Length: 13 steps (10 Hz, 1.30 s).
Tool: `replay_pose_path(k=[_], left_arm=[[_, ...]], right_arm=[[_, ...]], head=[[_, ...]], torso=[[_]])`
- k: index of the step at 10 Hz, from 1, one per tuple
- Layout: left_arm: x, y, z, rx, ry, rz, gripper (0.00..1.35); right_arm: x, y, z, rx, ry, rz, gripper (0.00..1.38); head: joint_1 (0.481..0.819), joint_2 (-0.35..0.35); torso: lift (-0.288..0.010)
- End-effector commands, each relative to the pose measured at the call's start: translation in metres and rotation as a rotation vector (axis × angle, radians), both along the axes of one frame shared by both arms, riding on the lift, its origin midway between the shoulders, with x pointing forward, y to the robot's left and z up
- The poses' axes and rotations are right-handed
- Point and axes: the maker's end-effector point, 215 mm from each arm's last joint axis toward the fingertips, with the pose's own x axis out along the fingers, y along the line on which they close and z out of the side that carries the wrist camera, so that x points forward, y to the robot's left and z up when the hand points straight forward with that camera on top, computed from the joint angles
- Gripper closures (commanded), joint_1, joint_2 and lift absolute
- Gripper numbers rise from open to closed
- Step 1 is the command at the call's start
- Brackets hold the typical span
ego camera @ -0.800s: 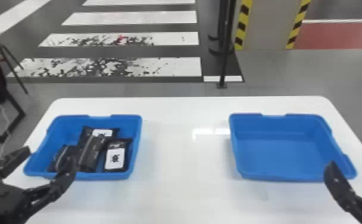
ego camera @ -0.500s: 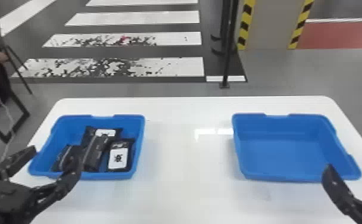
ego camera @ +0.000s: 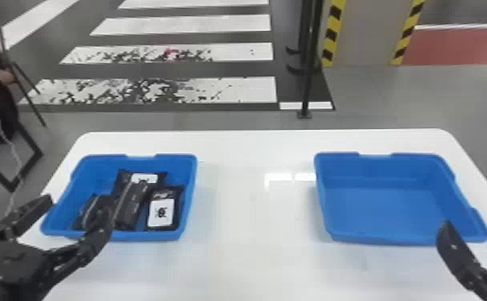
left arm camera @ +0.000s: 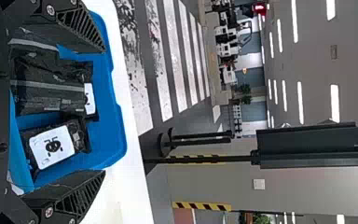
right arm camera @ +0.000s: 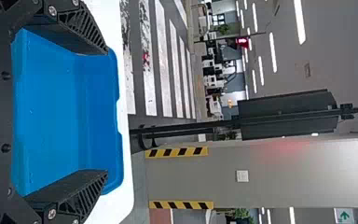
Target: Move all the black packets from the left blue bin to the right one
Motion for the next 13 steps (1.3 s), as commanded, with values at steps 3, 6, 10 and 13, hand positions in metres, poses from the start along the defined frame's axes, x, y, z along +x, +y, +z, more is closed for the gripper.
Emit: replay_pose_path(k=[3, 6, 10, 13], left_arm=[[0.013, 0.006, -0.014, -0.007, 0.077, 0.0, 0.13], [0.056, 0.013, -0.029, -0.049, 0.128, -0.003, 0.2], [0.094, -0.004, -0.097, -0.136, 0.35, -0.053, 0.2], [0.134, -0.005, -0.129, -0.207, 0.488, -0.09, 0.22]], right_arm=[[0.0, 0.004, -0.004, 0.017, 0.005, 0.005, 0.12], [0.001, 0.014, -0.007, 0.048, 0.007, 0.018, 0.12], [0.001, 0.019, -0.012, 0.059, 0.021, 0.028, 0.12], [0.003, 0.023, -0.016, 0.065, 0.027, 0.038, 0.12]], head=[[0.695, 0.082], [0.695, 0.097], [0.695, 0.097], [0.695, 0.078]], torso=[[-0.139], [-0.139], [-0.139], [-0.139]])
